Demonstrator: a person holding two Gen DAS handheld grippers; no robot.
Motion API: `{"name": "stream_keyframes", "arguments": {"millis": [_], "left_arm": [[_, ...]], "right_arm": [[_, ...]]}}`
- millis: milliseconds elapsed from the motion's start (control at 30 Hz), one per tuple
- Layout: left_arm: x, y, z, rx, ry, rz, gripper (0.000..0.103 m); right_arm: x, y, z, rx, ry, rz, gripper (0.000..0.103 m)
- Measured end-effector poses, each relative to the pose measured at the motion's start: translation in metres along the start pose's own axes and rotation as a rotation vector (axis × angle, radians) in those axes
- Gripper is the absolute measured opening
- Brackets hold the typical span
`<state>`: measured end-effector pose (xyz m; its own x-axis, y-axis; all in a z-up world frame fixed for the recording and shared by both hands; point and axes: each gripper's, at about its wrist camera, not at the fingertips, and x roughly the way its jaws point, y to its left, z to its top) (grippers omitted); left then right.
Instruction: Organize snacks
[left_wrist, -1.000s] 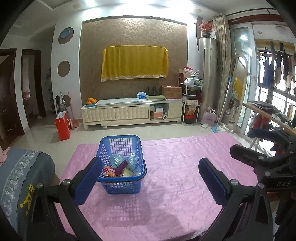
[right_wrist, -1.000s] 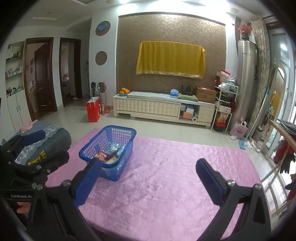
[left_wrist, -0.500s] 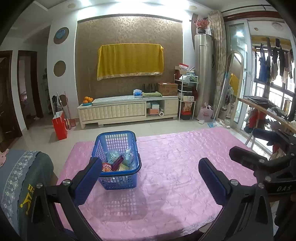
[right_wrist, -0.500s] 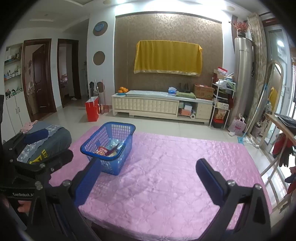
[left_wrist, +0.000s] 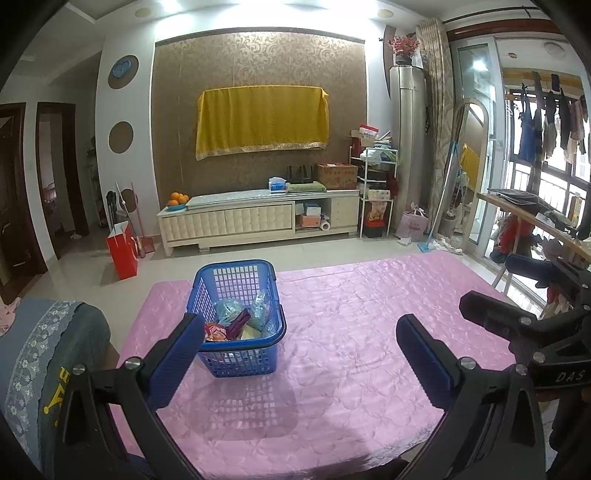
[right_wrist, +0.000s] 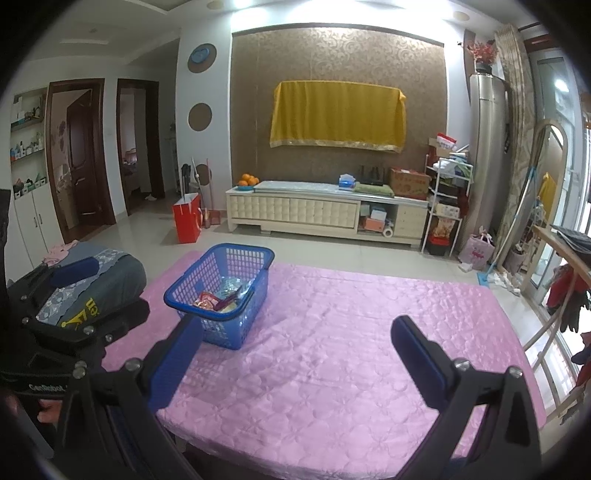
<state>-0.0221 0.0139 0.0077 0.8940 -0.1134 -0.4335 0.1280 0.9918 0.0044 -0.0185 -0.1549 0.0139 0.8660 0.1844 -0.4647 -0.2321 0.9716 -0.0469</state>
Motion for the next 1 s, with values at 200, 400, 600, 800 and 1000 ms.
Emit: {"name": "stream_keyframes", "arguments": {"millis": [200, 400, 600, 800, 1000], "left_arm": [[0.0006, 0.0010, 0.0008, -0.015, 0.011, -0.036, 0.103], [0.0007, -0.0013, 0.0021, 0.000, 0.009, -0.023, 0.103], [0.0020, 0.0005, 0.0024, -0.008, 0.017, -0.023, 0.103], [0.0031, 0.0016, 0.0014, -0.009, 0.021, -0.023, 0.103], [0.0047, 0.0003, -0.0001, -0.009, 0.027, -0.024, 0.103]], "right_arm": [[-0.0026, -0.0009, -0.0016, 0.006, -0.014, -0.020, 0.103], [-0.0019, -0.0017, -0.0036, 0.015, -0.007, -0.015, 0.103], [-0.0041, -0.0014, -0.0033, 0.015, -0.007, -0.020, 0.103], [-0.0046, -0.0010, -0.0036, 0.014, -0.006, -0.018, 0.103], [-0.0036, -0.0001, -0.0042, 0.013, 0.002, -0.016, 0.103]]}}
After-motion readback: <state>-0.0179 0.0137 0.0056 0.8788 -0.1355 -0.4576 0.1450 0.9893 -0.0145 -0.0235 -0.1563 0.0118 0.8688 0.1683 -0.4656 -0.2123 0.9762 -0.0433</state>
